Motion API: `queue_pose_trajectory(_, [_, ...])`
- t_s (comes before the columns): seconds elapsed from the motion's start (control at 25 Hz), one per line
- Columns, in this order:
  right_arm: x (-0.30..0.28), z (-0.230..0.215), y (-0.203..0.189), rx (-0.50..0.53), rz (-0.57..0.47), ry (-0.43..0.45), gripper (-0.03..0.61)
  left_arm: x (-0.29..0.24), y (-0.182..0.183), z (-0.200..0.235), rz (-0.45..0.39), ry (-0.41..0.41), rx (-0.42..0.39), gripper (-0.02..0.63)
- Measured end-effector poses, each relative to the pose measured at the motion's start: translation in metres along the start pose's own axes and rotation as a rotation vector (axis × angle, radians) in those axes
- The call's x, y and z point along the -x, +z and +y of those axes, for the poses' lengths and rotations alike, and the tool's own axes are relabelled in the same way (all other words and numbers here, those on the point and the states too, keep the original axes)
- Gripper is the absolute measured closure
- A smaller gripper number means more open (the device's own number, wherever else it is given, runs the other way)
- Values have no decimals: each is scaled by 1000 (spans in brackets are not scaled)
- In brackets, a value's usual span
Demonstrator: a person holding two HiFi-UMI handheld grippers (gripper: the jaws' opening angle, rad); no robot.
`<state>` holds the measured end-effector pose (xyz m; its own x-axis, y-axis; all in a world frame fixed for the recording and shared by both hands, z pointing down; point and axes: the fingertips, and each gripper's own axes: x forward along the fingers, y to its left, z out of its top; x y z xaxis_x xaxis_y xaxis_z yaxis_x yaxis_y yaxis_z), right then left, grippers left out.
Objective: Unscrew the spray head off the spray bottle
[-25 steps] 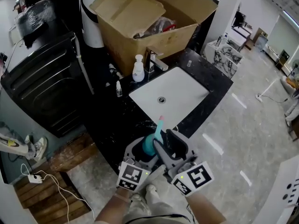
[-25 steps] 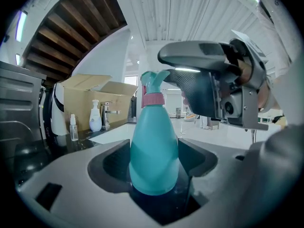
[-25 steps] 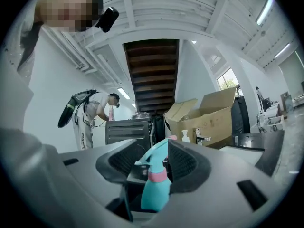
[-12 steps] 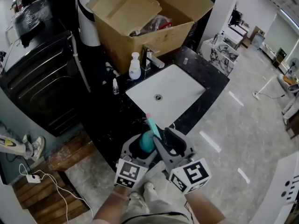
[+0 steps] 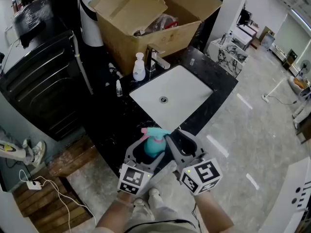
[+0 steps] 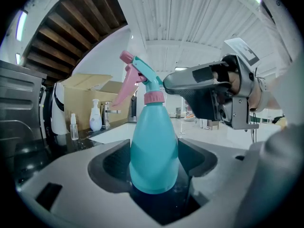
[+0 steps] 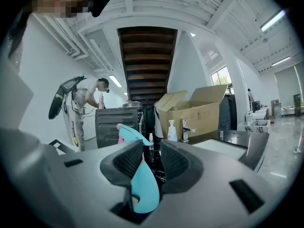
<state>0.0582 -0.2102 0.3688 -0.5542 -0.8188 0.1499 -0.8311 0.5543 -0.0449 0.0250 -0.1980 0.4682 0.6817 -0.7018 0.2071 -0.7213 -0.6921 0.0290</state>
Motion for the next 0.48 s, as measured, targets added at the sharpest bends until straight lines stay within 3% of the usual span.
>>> queue_pose_trajectory(0.48, [-23, -7, -3, -55, -3, 32, 462, 0, 0, 0, 3, -1, -3, 298])
